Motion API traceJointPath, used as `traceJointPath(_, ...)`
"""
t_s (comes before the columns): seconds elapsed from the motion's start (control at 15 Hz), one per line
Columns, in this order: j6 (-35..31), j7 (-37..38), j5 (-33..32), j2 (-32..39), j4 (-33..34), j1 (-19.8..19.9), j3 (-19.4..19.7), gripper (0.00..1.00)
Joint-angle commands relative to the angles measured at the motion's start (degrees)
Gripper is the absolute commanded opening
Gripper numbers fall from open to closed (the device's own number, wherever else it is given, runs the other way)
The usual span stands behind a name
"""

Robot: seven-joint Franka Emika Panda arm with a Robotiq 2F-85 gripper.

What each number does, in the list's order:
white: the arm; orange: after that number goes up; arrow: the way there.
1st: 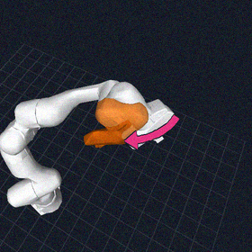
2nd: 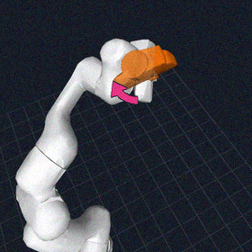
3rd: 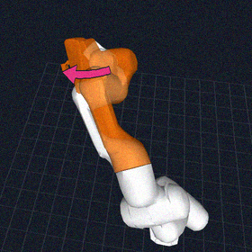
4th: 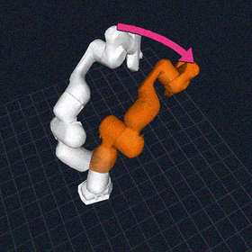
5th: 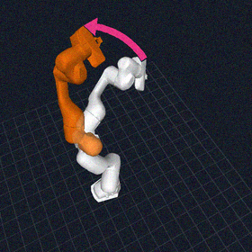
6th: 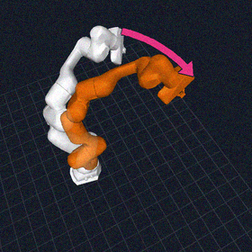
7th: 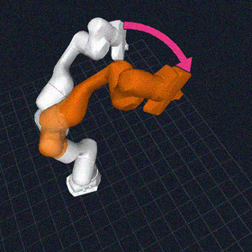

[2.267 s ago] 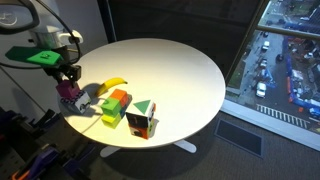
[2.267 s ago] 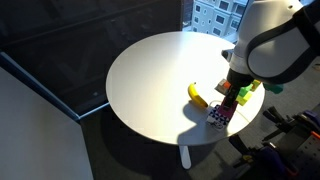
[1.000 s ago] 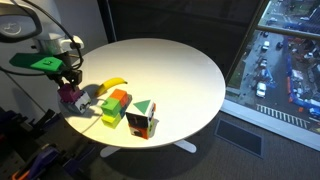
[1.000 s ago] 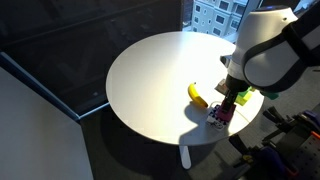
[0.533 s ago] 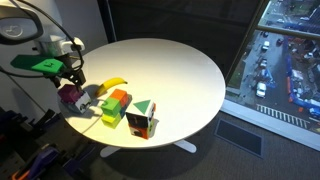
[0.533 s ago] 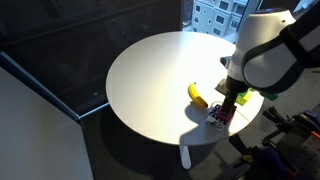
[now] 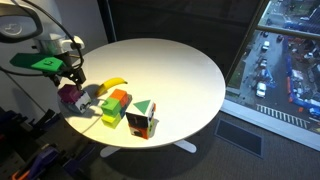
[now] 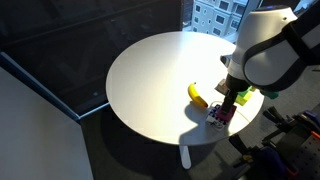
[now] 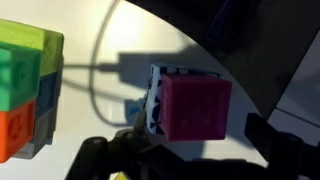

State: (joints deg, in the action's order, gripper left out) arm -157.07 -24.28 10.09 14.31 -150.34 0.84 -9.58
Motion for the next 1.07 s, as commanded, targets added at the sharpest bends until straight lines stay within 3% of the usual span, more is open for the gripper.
traceJointPath(0.0,3.3,-1.0,0.4,-4.3,-0.5,1.9,-0.8,1.00)
traceJointPath(0.53,8.9,1.6,-0.4,-11.4,0.7,1.4,3.7,1.00)
traceJointPath(1.0,8.3,5.0,-1.0,-14.8,2.0,1.5,8.6,1.00)
